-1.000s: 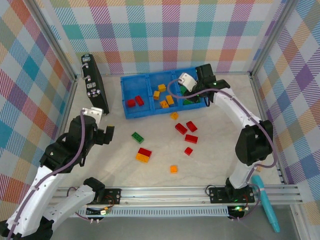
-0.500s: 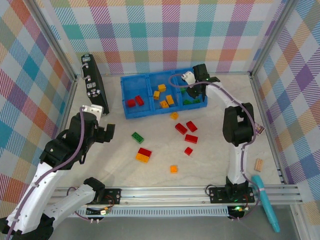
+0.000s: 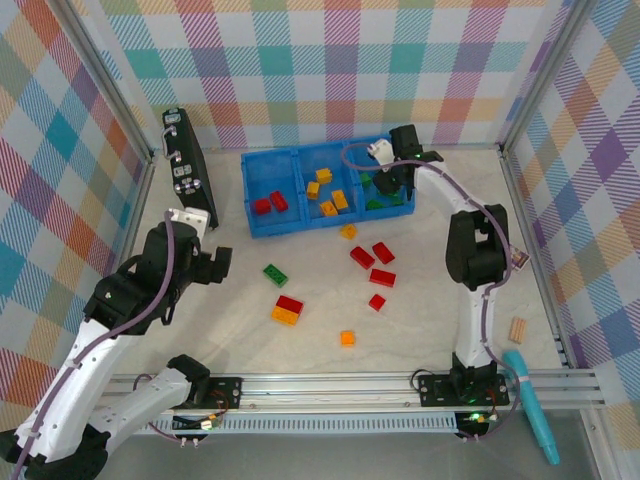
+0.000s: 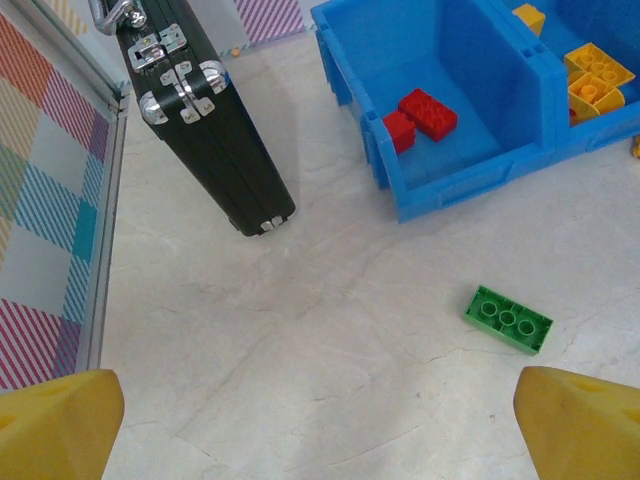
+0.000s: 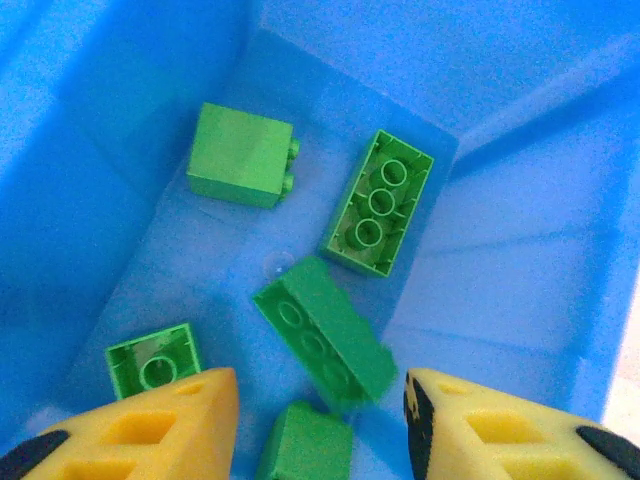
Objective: Sort the legos into containers by color
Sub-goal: Place the lego in the container, then pick up the lego from the center of the table.
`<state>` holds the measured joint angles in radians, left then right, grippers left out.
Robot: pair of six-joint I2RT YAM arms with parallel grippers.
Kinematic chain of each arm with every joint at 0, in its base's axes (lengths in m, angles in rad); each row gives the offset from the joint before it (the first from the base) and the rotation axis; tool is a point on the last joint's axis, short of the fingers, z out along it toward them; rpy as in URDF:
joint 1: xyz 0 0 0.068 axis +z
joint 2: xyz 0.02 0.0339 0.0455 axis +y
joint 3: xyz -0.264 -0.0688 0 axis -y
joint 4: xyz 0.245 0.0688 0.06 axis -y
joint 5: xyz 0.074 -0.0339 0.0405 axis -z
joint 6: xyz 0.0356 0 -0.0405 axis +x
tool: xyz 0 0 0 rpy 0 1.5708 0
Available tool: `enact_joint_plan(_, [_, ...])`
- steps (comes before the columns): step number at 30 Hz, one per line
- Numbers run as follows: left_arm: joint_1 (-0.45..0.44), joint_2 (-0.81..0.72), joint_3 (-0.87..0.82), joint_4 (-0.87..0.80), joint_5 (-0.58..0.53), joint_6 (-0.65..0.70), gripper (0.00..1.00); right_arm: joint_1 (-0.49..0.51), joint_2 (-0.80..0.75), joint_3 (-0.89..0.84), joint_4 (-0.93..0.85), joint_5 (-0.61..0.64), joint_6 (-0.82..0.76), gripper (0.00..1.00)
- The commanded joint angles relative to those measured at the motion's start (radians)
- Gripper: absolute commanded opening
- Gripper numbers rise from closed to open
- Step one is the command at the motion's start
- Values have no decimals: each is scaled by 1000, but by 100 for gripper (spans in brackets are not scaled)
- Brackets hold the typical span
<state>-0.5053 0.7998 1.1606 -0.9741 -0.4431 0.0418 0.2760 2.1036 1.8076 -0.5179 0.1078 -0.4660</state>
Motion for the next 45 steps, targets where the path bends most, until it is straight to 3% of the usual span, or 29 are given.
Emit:
enact_joint_plan(1, [8,-25,18,-8,6,-2,100,25,-177,-52,-9,-56,23,49])
enact_joint_plan(8, [8,-37,28,-10,-53,3,100,182,-332,-171,-103,41,153,55])
enact_joint_plan(12, [8,-48,33,0,-43,12,100,334,-396,-257,-89,77,234,60])
enact_joint_plan(16, [8,-56,33,4,-42,21,100,442,-320,-140,-246,-1,500,58])
enact_joint_plan(21, [8,-77,10,24,-42,24,100,571,-172,-63,-321,33,622,61])
enact_joint_plan(30, [8,-106,-10,36,-72,20,100,646,31,79,-354,-42,756,60])
enact_joint_plan(45, [8,-117,-1,32,-53,40,100,715,209,189,-318,-87,724,66])
